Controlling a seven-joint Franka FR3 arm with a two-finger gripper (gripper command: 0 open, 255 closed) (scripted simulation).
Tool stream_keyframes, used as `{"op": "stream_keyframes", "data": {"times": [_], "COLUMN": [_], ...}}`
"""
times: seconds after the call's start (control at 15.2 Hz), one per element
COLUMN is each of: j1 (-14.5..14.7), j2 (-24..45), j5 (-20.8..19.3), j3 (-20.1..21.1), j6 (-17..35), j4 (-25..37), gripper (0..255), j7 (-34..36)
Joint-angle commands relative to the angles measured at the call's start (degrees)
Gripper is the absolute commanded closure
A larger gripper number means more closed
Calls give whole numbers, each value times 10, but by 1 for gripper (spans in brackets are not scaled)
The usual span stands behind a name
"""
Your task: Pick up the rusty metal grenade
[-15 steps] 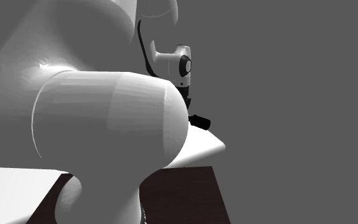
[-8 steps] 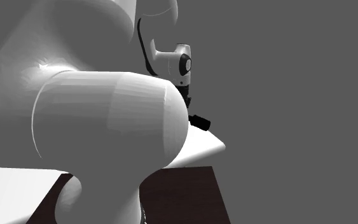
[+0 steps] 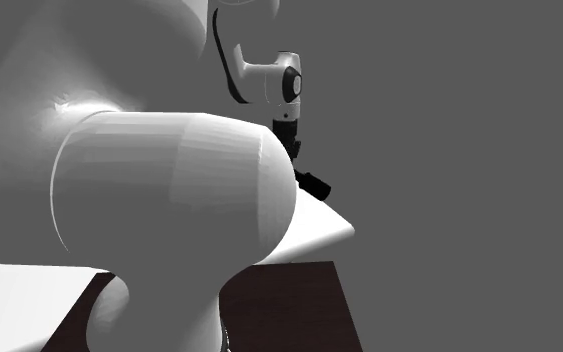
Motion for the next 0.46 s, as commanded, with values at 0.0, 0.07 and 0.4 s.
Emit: {"op": "stream_keyframes", "data": {"times": [0.0,0.07,0.4], "j1": [1,2,3], "j2": [-9,-14,-30], "j5": [-2,-3,-7], "j3": [-1,-2,-5], "j6": [-11,-16,-34], "j4": [2,2,4], "gripper": [255,255,255], "j7": [1,2,4]}}
